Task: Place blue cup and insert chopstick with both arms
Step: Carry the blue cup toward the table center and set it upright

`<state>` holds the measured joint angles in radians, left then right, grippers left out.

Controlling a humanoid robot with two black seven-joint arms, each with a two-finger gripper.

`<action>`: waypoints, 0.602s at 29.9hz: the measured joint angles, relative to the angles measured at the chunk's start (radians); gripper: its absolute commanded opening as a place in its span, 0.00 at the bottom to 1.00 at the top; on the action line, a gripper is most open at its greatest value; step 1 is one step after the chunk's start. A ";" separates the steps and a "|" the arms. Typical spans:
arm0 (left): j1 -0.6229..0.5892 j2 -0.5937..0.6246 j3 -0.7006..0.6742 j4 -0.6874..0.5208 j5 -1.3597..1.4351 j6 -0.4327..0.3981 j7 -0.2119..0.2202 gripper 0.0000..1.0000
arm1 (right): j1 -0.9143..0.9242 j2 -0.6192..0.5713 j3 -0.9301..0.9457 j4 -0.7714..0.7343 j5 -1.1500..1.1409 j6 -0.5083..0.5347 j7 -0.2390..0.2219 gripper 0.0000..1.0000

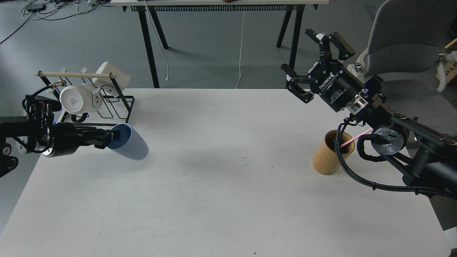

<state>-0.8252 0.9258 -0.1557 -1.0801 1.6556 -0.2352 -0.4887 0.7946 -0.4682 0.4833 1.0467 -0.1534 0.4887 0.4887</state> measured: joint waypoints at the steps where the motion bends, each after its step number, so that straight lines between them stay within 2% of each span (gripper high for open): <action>1: -0.007 -0.001 0.000 -0.012 0.000 -0.005 0.000 0.03 | 0.000 0.000 0.000 -0.001 0.000 0.000 0.000 1.00; 8: -0.116 -0.070 0.004 -0.084 -0.005 -0.089 0.000 0.03 | 0.012 -0.004 -0.001 -0.006 -0.002 0.000 0.000 1.00; 13: -0.182 -0.178 0.015 -0.042 -0.001 -0.141 0.000 0.04 | 0.024 -0.023 0.036 -0.007 -0.002 0.000 0.000 1.00; 18: -0.232 -0.263 0.066 0.015 0.008 -0.159 0.000 0.04 | 0.025 -0.027 0.064 -0.014 -0.002 0.000 0.000 1.00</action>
<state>-1.0575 0.6627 -0.0895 -1.0654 1.6636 -0.3937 -0.4887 0.8194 -0.4952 0.5469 1.0332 -0.1551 0.4887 0.4887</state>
